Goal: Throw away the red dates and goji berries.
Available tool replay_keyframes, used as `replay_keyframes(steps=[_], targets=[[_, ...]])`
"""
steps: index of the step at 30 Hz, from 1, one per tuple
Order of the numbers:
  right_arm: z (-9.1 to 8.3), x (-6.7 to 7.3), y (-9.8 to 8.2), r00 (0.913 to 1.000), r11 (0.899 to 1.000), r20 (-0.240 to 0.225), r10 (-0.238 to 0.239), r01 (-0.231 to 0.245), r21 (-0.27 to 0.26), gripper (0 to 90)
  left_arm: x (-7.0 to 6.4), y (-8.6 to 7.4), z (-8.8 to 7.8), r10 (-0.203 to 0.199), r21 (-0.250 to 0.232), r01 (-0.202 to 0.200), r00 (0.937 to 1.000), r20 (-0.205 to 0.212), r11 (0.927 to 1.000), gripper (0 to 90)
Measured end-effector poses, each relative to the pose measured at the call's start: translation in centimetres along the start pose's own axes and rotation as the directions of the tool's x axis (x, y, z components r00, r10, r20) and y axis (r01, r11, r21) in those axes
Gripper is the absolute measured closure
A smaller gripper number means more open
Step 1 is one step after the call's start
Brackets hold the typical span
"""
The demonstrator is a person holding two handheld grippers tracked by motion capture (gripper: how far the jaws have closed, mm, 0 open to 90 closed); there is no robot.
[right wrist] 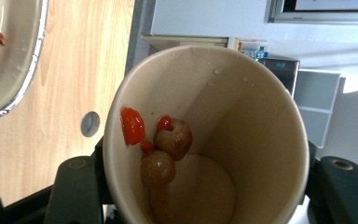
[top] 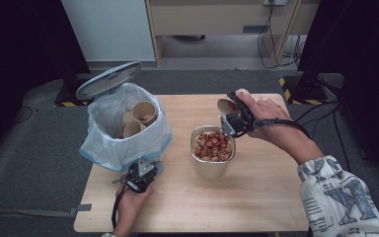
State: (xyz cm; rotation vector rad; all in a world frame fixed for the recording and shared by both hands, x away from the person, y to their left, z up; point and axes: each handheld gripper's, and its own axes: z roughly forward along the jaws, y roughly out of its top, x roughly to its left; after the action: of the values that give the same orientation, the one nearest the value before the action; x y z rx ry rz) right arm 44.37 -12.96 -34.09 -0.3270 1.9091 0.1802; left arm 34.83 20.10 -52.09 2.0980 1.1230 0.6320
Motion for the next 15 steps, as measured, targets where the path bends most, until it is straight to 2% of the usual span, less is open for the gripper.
replay_keyframes(steps=[1, 5, 8, 9, 10, 13, 15], targets=[[0.0, 0.0, 0.0, 1.0000, 1.000, 0.000, 0.000, 0.000, 0.000, 36.5, 0.0, 0.0, 0.0, -0.001, 0.000, 0.001, 1.0000, 0.000, 1.0000, 89.1], [0.0, -0.2, -0.6, 0.9966, 0.997, -0.023, 0.079, -0.079, -0.008, 36.4, 0.0, 0.0, 0.0, -0.001, 0.000, 0.001, 1.0000, 0.000, 1.0000, 89.1], [-0.1, -0.3, -1.1, 0.9877, 0.988, -0.040, 0.151, -0.152, -0.015, 36.3, 0.0, 0.0, 0.0, 0.000, 0.000, 0.000, 1.0000, 0.000, 1.0000, 89.1], [-0.1, -0.4, -1.6, 0.9820, 0.983, -0.049, 0.183, -0.183, -0.015, 36.3, 0.0, 0.0, 0.0, 0.001, 0.001, -0.001, 1.0000, 0.001, 1.0000, 89.1], [-0.1, -0.4, -1.6, 0.9820, 0.983, -0.049, 0.183, -0.183, -0.015, 36.3, 0.0, 0.0, 0.0, 0.001, 0.001, -0.001, 1.0000, 0.001, 1.0000, 89.1], [0.0, -0.7, -2.1, 0.9689, 0.970, -0.060, 0.240, -0.241, -0.018, 36.2, 0.0, 0.0, 0.0, 0.002, 0.003, -0.002, 1.0000, 0.000, 1.0000, 89.1], [0.0, -0.8, -2.5, 0.9640, 0.965, -0.061, 0.259, -0.260, -0.015, 36.3, 0.0, 0.0, 0.0, 0.003, 0.003, -0.003, 1.0000, 0.001, 1.0000, 89.1]])
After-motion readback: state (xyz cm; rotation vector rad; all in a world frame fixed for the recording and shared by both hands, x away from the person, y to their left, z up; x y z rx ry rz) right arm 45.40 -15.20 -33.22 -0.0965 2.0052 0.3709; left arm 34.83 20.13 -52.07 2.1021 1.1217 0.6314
